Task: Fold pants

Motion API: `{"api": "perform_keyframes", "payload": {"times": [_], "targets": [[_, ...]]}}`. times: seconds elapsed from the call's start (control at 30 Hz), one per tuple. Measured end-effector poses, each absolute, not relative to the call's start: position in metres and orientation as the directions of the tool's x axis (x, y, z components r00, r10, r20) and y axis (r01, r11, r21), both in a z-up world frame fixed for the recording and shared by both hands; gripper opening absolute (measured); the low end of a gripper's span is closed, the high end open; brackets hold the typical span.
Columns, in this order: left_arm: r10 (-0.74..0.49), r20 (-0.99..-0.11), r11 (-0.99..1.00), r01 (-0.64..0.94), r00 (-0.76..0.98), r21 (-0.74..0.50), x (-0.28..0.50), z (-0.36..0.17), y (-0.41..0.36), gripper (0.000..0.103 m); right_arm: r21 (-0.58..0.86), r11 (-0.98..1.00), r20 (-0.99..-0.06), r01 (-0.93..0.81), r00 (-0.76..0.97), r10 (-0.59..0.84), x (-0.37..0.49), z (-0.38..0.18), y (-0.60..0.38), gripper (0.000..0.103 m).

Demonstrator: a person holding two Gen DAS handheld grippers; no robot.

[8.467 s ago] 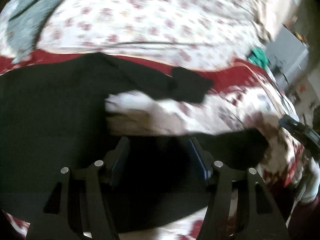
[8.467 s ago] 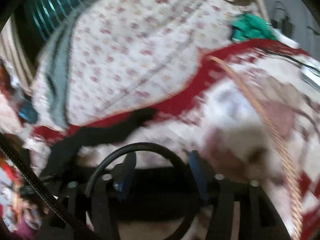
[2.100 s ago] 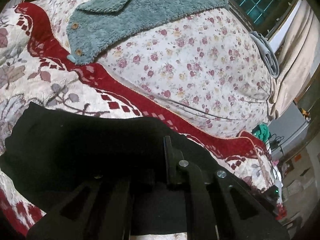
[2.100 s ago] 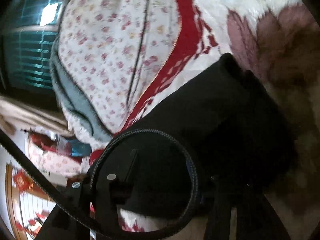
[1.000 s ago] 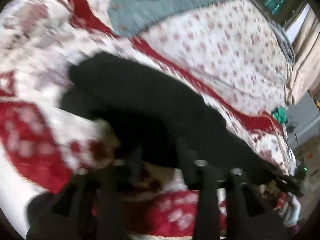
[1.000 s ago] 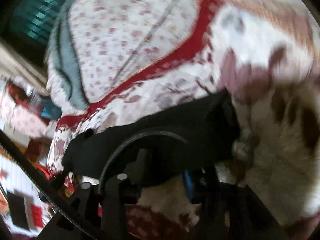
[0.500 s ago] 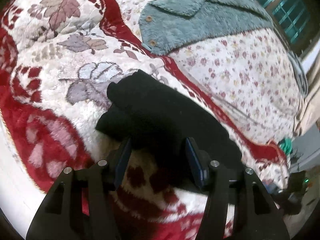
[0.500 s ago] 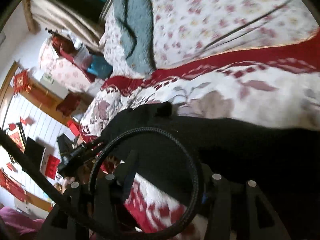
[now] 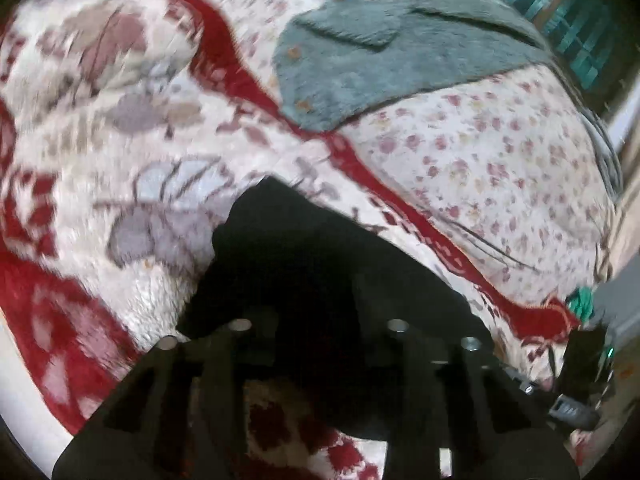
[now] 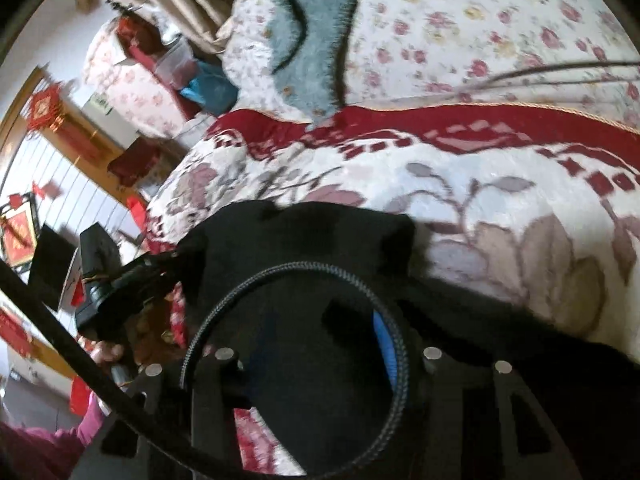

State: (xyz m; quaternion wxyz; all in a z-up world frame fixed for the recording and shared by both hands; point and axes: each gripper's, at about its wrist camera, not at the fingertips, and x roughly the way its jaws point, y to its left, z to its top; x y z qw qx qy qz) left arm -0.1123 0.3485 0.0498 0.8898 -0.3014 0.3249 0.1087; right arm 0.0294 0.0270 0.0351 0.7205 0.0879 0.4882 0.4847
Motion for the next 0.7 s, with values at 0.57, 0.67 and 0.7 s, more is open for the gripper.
{"api": "perform_keyframes", "payload": {"times": [0.57, 0.67, 0.7], "targets": [[0.15, -0.699, 0.771, -0.525, 0.699, -0.359, -0.142, 0.062, 0.344, 0.048, 0.588, 0.577, -0.621, -0.567, 0.14, 0.771, 0.012, 0.046, -0.037, 0.052], [0.147, -0.68, 0.814, -0.479, 0.718, -0.33, -0.142, 0.075, 0.324, 0.048, 0.607, 0.621, -0.624, -0.497, 0.186, 0.759, 0.004, 0.048, -0.083, 0.055], [0.142, -0.676, 0.825, -0.464, 0.723, -0.323, -0.141, 0.078, 0.318, 0.048, 0.613, 0.634, -0.623, -0.472, 0.206, 0.755, 0.0, 0.049, -0.102, 0.059]]}}
